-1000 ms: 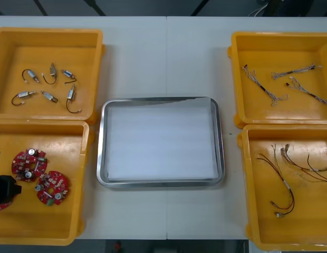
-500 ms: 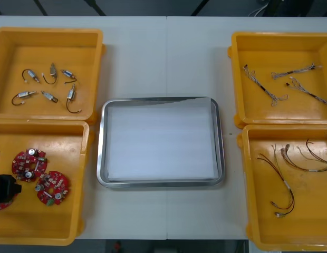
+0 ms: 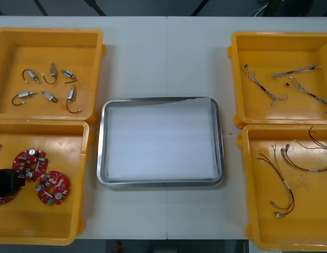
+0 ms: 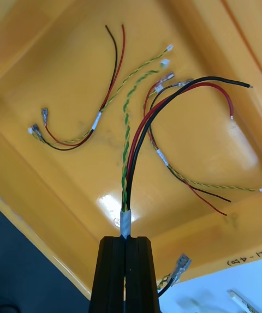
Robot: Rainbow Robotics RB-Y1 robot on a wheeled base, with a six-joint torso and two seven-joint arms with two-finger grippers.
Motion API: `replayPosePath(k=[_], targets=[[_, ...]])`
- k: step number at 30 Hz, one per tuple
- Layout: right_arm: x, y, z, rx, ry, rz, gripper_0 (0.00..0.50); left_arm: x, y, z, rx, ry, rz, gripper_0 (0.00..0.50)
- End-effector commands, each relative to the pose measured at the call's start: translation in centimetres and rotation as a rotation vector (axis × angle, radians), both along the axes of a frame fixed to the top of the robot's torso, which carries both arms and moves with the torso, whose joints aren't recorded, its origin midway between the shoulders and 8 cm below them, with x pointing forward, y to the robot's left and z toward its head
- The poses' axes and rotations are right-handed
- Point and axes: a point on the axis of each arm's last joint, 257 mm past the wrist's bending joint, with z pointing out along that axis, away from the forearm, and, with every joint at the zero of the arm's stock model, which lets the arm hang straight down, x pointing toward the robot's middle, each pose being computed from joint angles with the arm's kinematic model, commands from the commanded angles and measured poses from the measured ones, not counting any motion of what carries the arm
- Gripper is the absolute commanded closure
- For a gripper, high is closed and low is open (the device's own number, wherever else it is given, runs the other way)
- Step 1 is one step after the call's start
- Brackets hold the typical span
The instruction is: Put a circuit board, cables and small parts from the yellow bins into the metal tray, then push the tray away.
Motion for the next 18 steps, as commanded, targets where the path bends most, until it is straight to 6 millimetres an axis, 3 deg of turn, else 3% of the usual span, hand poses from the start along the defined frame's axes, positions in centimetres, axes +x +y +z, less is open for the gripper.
replayPosePath(k=[1,10,18], targets=[[0.9,1.9,2.7,0.031,-0.073,-0.052,0.500,-0.1,-0.5,0.2,0.026,0.017,-0.042,0.000],[1.0,5.2,3.4,0.076,-0.083,-0.125,0.500,-0.8,0.3,2.1,0.071,0.062,-0.049,0.000],[2.5,8.3,3.5,0.134,-0.114,-0.146,0.500,-0.2,0.4,3.2,0.090,0.046,-0.068,0.000]])
